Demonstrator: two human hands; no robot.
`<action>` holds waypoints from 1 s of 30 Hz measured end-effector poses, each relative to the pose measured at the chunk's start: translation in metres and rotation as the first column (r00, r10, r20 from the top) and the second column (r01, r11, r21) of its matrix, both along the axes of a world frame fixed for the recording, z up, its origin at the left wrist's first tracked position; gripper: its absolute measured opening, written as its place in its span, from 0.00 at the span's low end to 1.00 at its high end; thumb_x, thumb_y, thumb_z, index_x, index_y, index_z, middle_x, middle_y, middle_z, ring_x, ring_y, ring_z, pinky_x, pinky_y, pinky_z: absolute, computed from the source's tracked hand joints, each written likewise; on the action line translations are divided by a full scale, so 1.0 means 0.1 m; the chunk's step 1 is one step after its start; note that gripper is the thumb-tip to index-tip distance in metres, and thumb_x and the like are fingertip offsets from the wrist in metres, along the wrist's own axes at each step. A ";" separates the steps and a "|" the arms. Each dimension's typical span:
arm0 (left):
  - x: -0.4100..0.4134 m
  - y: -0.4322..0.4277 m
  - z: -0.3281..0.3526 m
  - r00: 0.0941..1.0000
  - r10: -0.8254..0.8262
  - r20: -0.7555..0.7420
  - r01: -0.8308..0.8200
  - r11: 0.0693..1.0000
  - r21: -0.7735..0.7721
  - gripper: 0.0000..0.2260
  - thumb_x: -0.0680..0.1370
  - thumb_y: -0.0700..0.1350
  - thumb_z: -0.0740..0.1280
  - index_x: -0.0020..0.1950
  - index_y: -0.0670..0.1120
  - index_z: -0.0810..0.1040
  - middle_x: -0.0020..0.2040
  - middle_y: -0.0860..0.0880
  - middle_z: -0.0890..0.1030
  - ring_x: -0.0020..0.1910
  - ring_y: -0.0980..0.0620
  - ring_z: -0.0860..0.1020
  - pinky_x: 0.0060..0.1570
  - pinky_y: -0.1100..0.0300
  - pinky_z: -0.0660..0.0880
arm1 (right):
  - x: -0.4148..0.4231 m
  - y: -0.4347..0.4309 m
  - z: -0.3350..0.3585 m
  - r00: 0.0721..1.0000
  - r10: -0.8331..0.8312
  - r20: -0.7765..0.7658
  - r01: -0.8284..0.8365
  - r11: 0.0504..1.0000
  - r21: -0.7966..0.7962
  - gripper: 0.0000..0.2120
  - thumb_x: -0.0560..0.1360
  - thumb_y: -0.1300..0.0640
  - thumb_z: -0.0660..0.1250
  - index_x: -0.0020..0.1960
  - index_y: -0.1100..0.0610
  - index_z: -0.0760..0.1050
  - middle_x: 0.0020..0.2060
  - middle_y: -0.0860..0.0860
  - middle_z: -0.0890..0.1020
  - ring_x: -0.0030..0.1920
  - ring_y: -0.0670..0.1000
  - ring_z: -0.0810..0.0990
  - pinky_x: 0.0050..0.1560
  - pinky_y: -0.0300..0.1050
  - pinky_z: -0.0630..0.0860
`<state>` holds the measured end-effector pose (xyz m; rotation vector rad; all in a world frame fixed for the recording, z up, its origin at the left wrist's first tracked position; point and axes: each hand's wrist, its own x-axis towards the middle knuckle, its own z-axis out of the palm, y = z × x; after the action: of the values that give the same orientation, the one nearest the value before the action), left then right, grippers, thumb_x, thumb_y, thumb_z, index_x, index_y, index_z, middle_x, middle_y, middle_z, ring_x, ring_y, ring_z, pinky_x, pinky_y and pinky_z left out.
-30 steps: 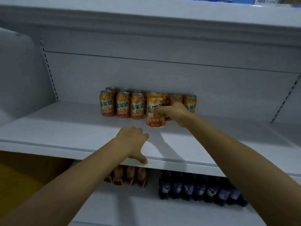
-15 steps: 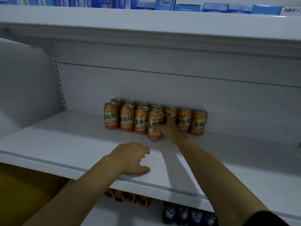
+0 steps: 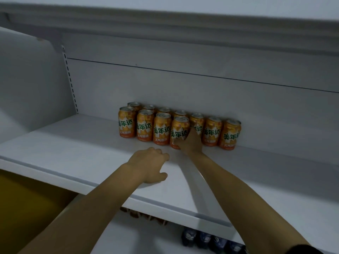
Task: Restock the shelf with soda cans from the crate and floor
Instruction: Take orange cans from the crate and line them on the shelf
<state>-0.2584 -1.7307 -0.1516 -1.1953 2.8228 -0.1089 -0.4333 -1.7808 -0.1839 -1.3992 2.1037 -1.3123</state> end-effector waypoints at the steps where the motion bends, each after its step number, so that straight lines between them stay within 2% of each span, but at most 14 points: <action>1: -0.02 0.00 0.00 1.000 0.004 0.005 -0.004 1.000 -0.004 0.25 0.78 0.56 0.62 0.72 0.50 0.65 0.65 0.47 0.71 0.65 0.46 0.68 0.57 0.50 0.73 | -0.02 -0.02 0.01 1.000 0.005 -0.003 -0.005 1.000 0.007 0.35 0.69 0.54 0.75 0.71 0.59 0.62 0.67 0.55 0.73 0.67 0.56 0.71 0.62 0.47 0.70; 5: -0.05 0.03 0.00 1.000 0.024 -0.006 -0.024 1.000 -0.013 0.25 0.78 0.57 0.61 0.73 0.50 0.64 0.65 0.47 0.72 0.64 0.47 0.69 0.56 0.52 0.73 | -0.04 -0.02 0.01 1.000 0.011 0.004 -0.012 1.000 0.028 0.40 0.69 0.52 0.75 0.73 0.59 0.59 0.69 0.56 0.70 0.68 0.57 0.70 0.62 0.48 0.70; 7: 0.00 0.04 0.03 0.999 0.040 -0.003 -0.040 0.999 -0.024 0.25 0.78 0.57 0.61 0.73 0.51 0.64 0.65 0.48 0.72 0.64 0.47 0.70 0.55 0.52 0.73 | -0.01 0.05 -0.02 0.992 -0.125 0.016 0.125 0.992 0.004 0.42 0.67 0.49 0.76 0.73 0.59 0.59 0.69 0.57 0.67 0.68 0.58 0.69 0.63 0.52 0.71; 9: 0.15 0.00 0.13 0.998 0.065 0.015 -0.064 0.996 -0.068 0.25 0.78 0.57 0.61 0.73 0.52 0.63 0.67 0.48 0.71 0.65 0.47 0.70 0.56 0.51 0.73 | 0.11 0.17 -0.01 0.975 -0.222 -0.014 0.218 0.966 -0.137 0.35 0.67 0.48 0.75 0.68 0.58 0.64 0.65 0.56 0.69 0.65 0.57 0.71 0.60 0.54 0.72; 11: 0.42 -0.06 0.31 0.990 0.133 0.041 -0.128 0.986 -0.111 0.25 0.78 0.58 0.61 0.74 0.53 0.62 0.69 0.49 0.70 0.66 0.47 0.70 0.58 0.50 0.73 | 0.32 0.24 0.06 0.989 -0.109 -0.104 0.081 0.967 -0.243 0.30 0.68 0.48 0.73 0.64 0.56 0.68 0.62 0.54 0.73 0.62 0.56 0.73 0.58 0.53 0.74; 13: 0.77 -0.07 0.49 0.973 0.222 0.069 -0.210 0.966 -0.149 0.26 0.78 0.58 0.61 0.74 0.53 0.62 0.68 0.47 0.71 0.65 0.46 0.71 0.57 0.50 0.74 | 0.60 0.26 0.18 0.969 0.147 -0.197 -0.180 0.969 -0.167 0.29 0.67 0.49 0.73 0.64 0.56 0.69 0.61 0.55 0.75 0.61 0.55 0.75 0.58 0.53 0.75; 15: 1.15 -0.05 0.64 0.943 0.313 0.111 -0.290 0.939 -0.182 0.26 0.78 0.58 0.62 0.74 0.53 0.61 0.67 0.46 0.71 0.64 0.45 0.71 0.58 0.49 0.73 | 0.96 0.26 0.36 0.866 0.400 -0.299 -0.410 0.912 0.033 0.33 0.66 0.51 0.76 0.67 0.57 0.68 0.62 0.55 0.75 0.61 0.56 0.75 0.59 0.51 0.74; 17: 1.54 0.02 0.75 0.905 0.406 0.128 -0.377 0.904 -0.201 0.26 0.78 0.58 0.61 0.74 0.52 0.61 0.68 0.46 0.71 0.63 0.45 0.72 0.58 0.50 0.74 | 1.38 0.25 0.55 0.742 0.538 -0.399 -0.508 0.840 0.188 0.38 0.66 0.48 0.76 0.70 0.55 0.64 0.63 0.55 0.73 0.61 0.56 0.74 0.57 0.49 0.74; 23: 2.58 0.36 0.83 0.789 0.599 0.138 -0.560 0.793 -0.240 0.25 0.78 0.58 0.62 0.72 0.52 0.63 0.65 0.49 0.73 0.62 0.47 0.73 0.56 0.50 0.75 | 2.74 0.35 0.89 0.458 0.712 -0.533 -0.618 0.685 0.385 0.38 0.69 0.47 0.75 0.73 0.55 0.62 0.69 0.54 0.70 0.65 0.57 0.72 0.62 0.54 0.73; 28: 3.38 0.71 0.55 0.719 0.684 0.121 -0.663 0.728 -0.176 0.22 0.78 0.56 0.61 0.71 0.52 0.65 0.60 0.48 0.75 0.59 0.47 0.74 0.45 0.55 0.70 | 3.66 0.51 0.80 0.275 0.761 -0.587 -0.645 0.599 0.474 0.35 0.69 0.47 0.74 0.70 0.53 0.63 0.64 0.53 0.74 0.61 0.55 0.74 0.54 0.49 0.74; 30: 3.65 0.85 0.24 0.694 0.707 0.139 -0.694 0.708 -0.136 0.23 0.78 0.56 0.61 0.71 0.52 0.65 0.62 0.48 0.74 0.61 0.46 0.73 0.46 0.55 0.70 | 3.93 0.58 0.58 0.221 0.787 -0.577 -0.652 0.559 0.513 0.33 0.70 0.46 0.73 0.70 0.52 0.64 0.63 0.52 0.75 0.60 0.55 0.74 0.51 0.47 0.72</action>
<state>0.1065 -1.6461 -0.1272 -2.0680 2.0283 -0.2551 -0.0398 -1.7233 -0.1256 -2.7131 1.3370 -0.0730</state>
